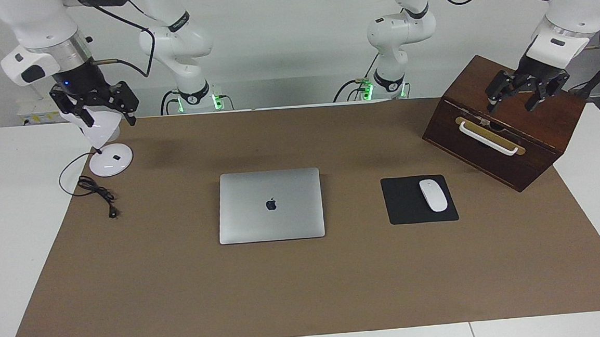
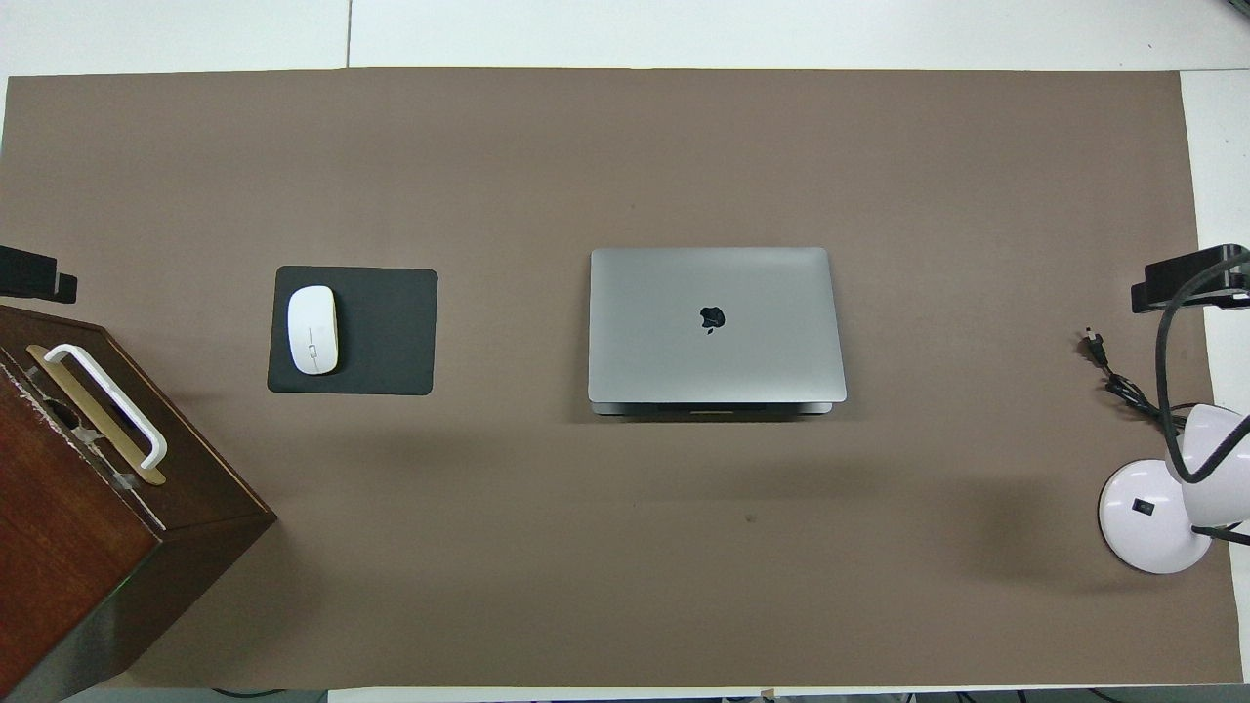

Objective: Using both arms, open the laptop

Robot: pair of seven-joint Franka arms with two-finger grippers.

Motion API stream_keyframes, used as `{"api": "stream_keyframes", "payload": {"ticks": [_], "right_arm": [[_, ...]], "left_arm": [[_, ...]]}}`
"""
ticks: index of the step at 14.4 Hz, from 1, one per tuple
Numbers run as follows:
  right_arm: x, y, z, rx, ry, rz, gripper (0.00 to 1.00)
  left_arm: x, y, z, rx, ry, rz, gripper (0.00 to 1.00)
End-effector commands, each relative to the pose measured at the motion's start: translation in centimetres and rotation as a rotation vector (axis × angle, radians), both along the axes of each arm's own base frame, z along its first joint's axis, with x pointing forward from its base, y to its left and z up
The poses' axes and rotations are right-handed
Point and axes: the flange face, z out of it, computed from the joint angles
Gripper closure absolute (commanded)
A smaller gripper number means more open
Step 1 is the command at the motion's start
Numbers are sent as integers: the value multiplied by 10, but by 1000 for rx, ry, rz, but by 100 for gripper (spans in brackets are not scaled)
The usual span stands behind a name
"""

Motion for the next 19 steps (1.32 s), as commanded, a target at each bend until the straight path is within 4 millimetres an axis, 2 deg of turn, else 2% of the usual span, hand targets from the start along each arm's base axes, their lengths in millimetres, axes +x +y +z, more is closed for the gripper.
{"api": "stream_keyframes", "payload": {"ticks": [1, 9, 12, 15, 17, 19], "right_arm": [[-3, -1, 4, 24, -4, -13, 0], [-6, -2, 8, 22, -14, -39, 0], [-6, -22, 10, 18, -30, -65, 0], [-7, -28, 13, 19, -41, -78, 0], [-6, -46, 16, 21, -69, -101, 0], [-5, -47, 15, 19, -76, -78, 0]], "left_arm": [[-1, 0, 2, 11, -1, 12, 0], [-1, -5, 1, 11, 0, 3, 0], [-1, -4, 1, 13, 0, 4, 0], [-1, -5, 2, 13, -3, 0, 0], [-1, -1, 1, 12, -3, 1, 0], [-1, -7, 1, 13, -3, -5, 0]]}}
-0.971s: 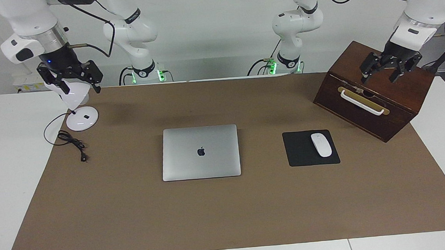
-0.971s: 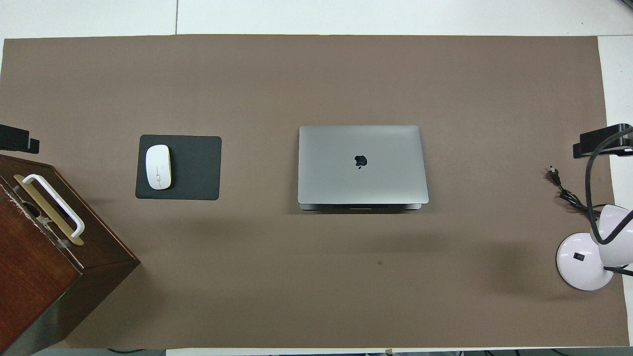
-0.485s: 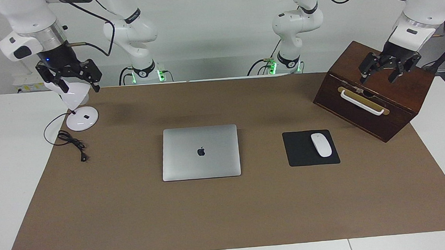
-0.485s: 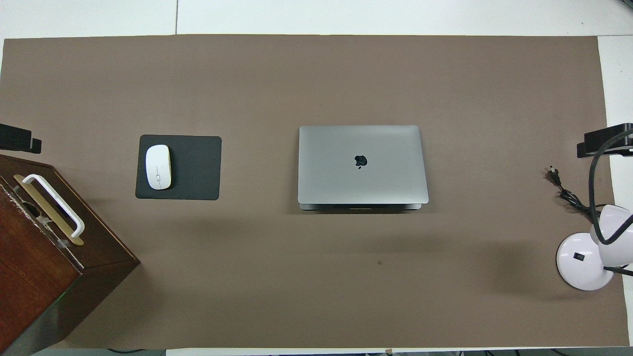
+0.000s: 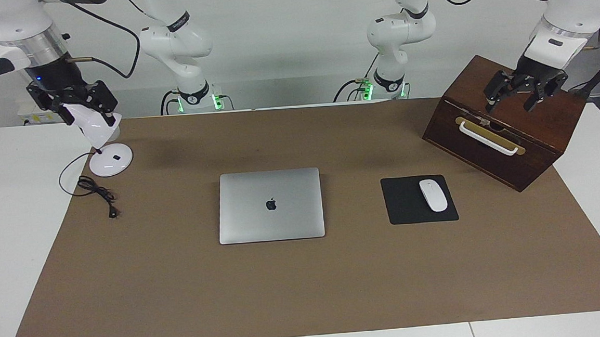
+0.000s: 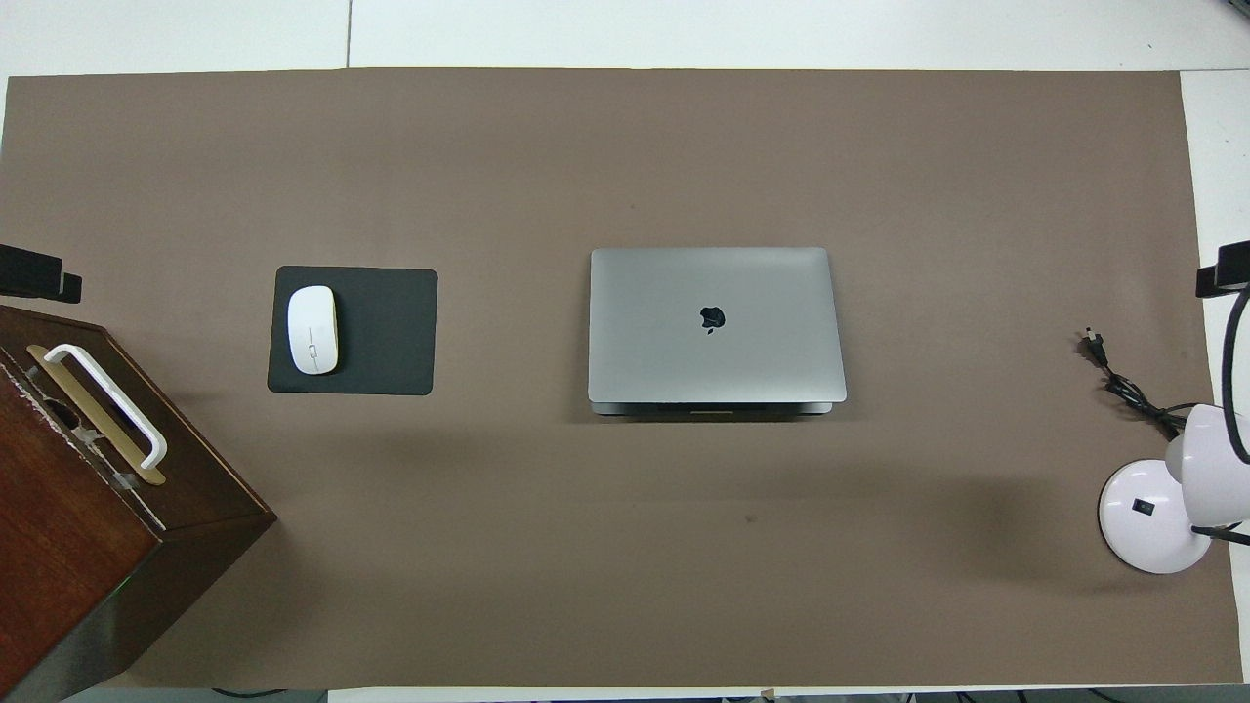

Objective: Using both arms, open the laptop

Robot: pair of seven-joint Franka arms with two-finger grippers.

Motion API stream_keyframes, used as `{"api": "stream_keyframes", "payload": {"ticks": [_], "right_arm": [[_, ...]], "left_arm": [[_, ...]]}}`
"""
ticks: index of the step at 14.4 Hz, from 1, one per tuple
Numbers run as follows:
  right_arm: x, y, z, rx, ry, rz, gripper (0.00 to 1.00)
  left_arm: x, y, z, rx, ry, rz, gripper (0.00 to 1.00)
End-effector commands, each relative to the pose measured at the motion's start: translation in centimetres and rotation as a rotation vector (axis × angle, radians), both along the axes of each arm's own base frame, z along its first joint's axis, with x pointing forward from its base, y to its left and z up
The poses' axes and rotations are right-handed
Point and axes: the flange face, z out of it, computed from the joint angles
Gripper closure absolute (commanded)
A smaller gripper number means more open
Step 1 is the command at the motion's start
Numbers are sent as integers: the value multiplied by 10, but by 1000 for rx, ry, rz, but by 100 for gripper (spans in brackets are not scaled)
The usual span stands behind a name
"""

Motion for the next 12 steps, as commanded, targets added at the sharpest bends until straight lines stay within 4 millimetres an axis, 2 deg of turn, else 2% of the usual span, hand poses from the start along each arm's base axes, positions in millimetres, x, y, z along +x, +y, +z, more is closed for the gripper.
{"api": "stream_keyframes", "payload": {"ticks": [1, 3, 5, 8, 10, 11, 12], "right_arm": [[0, -7, 3, 14, -46, 23, 0], [11, -25, -6, -2, -96, 56, 0], [24, -27, -29, -10, -132, 68, 0], [38, -20, -86, 104, -224, 19, 0], [40, -13, -111, 166, -277, -25, 0], [38, -7, -121, 226, -287, -64, 0], [37, 2, -132, 290, -298, -125, 0]], "left_arm": [[-1, -5, 1, 14, -2, -3, 0], [-2, -6, 1, 14, 5, -5, 0], [-3, -11, -5, 15, 3, -9, 0], [3, -13, -9, 15, -46, -9, 0], [1, -14, -7, 14, -47, 11, 0], [1, -14, -8, 14, -45, 11, 3], [1, -14, -8, 12, -45, 14, 25]]}}
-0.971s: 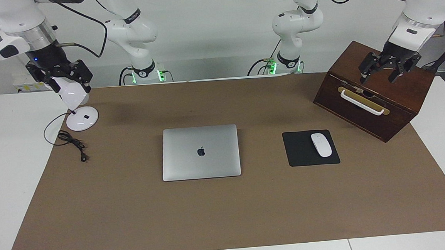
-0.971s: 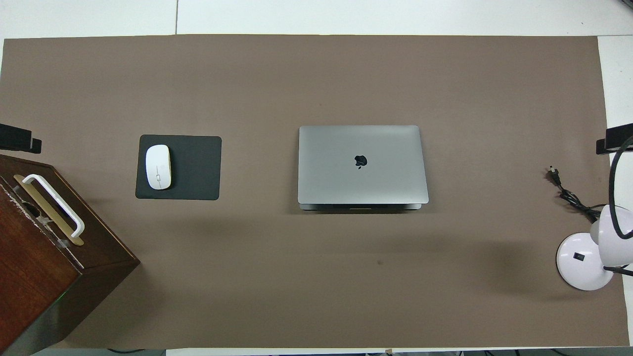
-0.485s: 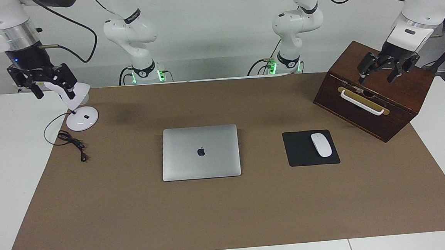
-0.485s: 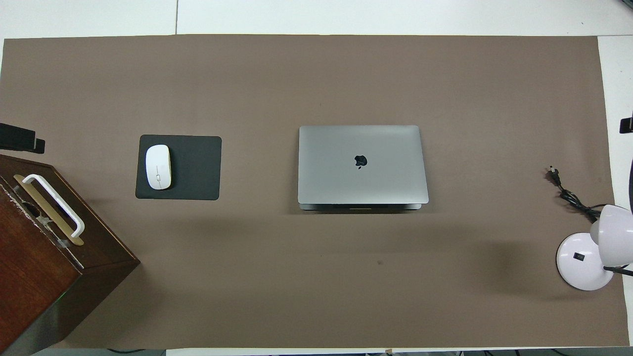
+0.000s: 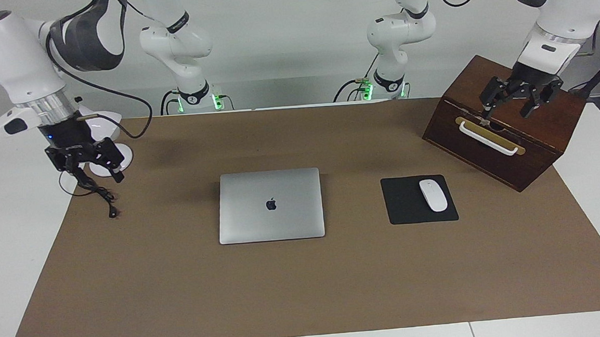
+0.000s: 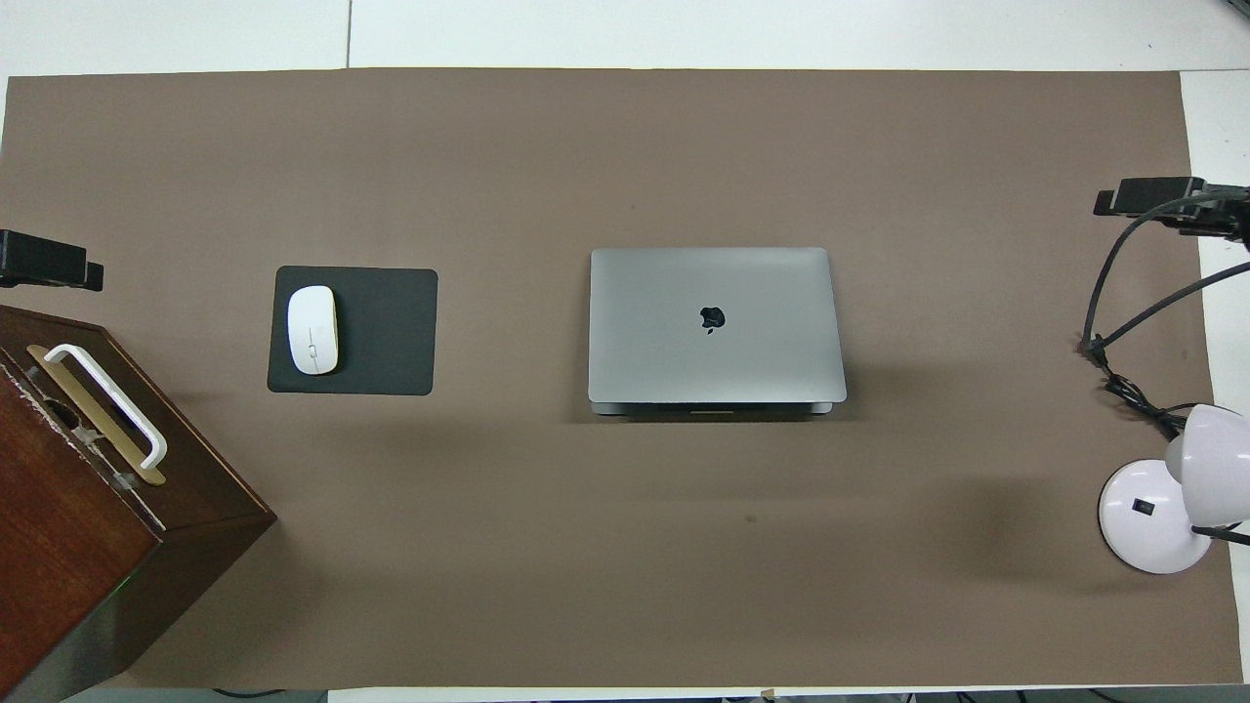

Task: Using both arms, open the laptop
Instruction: 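Move the right gripper toward the laptop while the left gripper advances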

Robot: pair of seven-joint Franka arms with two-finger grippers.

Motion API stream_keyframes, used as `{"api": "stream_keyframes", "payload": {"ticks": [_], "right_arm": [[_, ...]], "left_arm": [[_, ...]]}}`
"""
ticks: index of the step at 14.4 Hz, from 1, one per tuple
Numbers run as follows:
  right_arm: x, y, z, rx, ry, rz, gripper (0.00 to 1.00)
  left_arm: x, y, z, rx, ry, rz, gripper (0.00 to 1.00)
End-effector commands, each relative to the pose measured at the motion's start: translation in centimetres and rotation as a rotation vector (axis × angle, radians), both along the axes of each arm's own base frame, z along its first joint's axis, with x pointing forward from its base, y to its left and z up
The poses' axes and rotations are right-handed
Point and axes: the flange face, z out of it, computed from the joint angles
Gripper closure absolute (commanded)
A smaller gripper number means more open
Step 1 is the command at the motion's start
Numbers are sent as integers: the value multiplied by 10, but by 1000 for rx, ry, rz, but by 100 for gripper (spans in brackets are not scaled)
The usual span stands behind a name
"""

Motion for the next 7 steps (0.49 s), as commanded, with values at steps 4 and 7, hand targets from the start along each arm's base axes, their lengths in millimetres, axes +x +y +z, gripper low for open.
{"api": "stream_keyframes", "payload": {"ticks": [4, 7], "right_arm": [[-24, 72, -30, 330, -12, -340, 0], [-41, 128, -40, 428, -10, -497, 0]], "left_arm": [[-4, -5, 0, 11, -19, 10, 100], [-3, -7, 1, 13, -34, -5, 100]]}}
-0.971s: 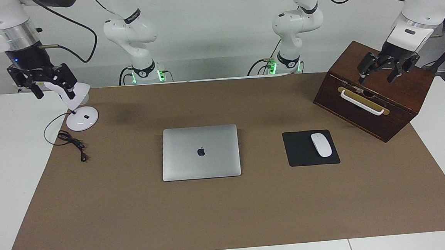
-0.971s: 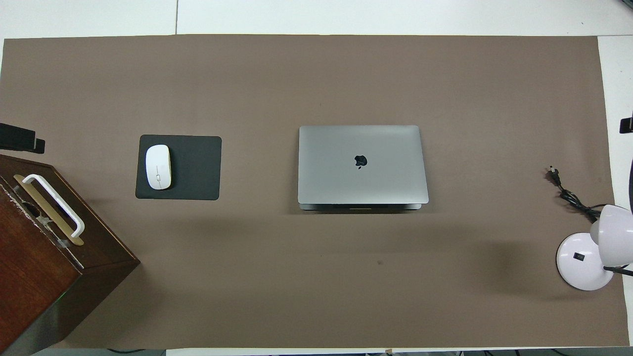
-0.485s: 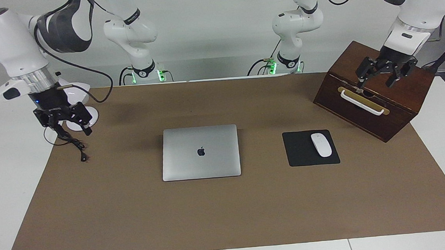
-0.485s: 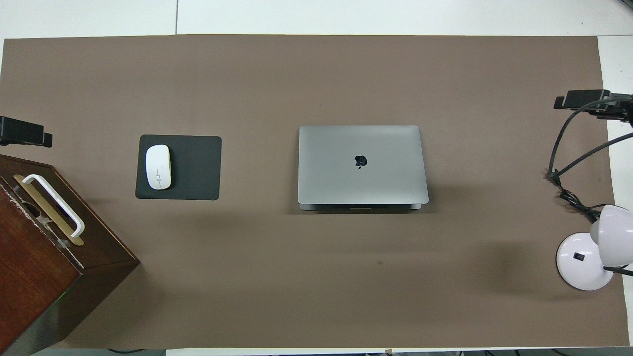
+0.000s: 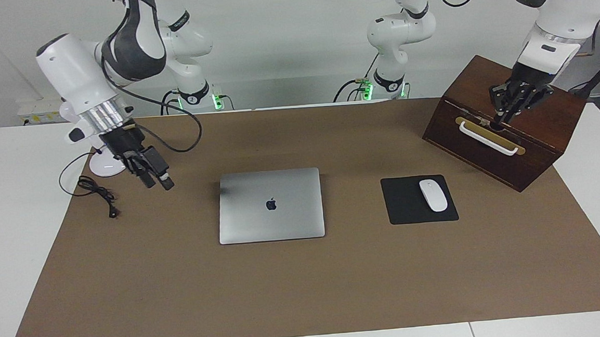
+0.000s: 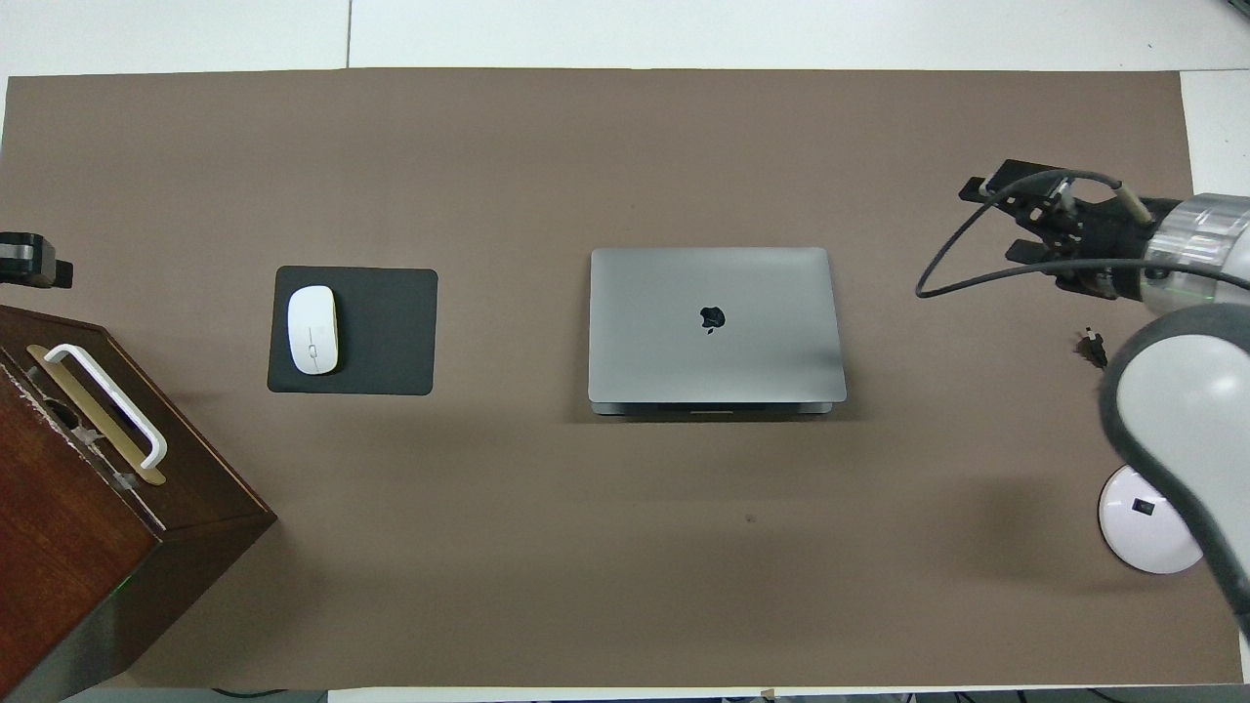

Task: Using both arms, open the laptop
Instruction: 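Move the right gripper toward the laptop while the left gripper advances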

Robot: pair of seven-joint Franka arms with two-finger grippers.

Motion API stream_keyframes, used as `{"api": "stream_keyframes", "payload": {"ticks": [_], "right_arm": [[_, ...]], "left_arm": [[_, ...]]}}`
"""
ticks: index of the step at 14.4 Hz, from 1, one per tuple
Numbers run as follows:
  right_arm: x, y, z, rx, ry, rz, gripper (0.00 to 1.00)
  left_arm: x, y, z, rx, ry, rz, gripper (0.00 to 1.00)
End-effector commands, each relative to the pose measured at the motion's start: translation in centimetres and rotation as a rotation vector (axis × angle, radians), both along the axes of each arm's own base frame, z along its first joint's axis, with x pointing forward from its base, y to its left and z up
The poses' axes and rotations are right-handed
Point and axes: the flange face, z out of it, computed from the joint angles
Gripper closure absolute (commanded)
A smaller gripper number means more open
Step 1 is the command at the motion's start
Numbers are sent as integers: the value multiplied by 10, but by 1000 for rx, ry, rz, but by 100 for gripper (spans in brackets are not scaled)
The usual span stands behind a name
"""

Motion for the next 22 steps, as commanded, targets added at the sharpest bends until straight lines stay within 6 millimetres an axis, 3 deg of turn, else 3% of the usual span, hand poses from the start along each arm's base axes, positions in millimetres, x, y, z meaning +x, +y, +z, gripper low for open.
{"api": "stream_keyframes", "payload": {"ticks": [1, 4, 7, 9, 13, 17, 22], "right_arm": [[-30, 36, -9, 89, 12, -119, 0], [-64, 75, -22, 180, 37, -197, 0], [-107, 101, -32, 240, 106, -233, 0], [-142, 110, -47, 233, 105, -224, 0], [-182, 116, -64, 234, 155, -237, 0], [-194, 109, -82, 212, 193, -238, 0], [-182, 104, -115, 168, 203, -267, 0]], "left_arm": [[-5, -6, -1, 11, -14, -7, 100], [-8, -35, -13, 1, -49, -55, 100], [-21, -69, -43, -42, -123, -94, 100], [-35, -92, -63, -55, -182, -127, 100], [-65, -124, -97, -96, -276, -162, 100], [-100, -155, -130, -114, -359, -216, 100], [-130, -194, -172, -141, -435, -292, 100]]}}
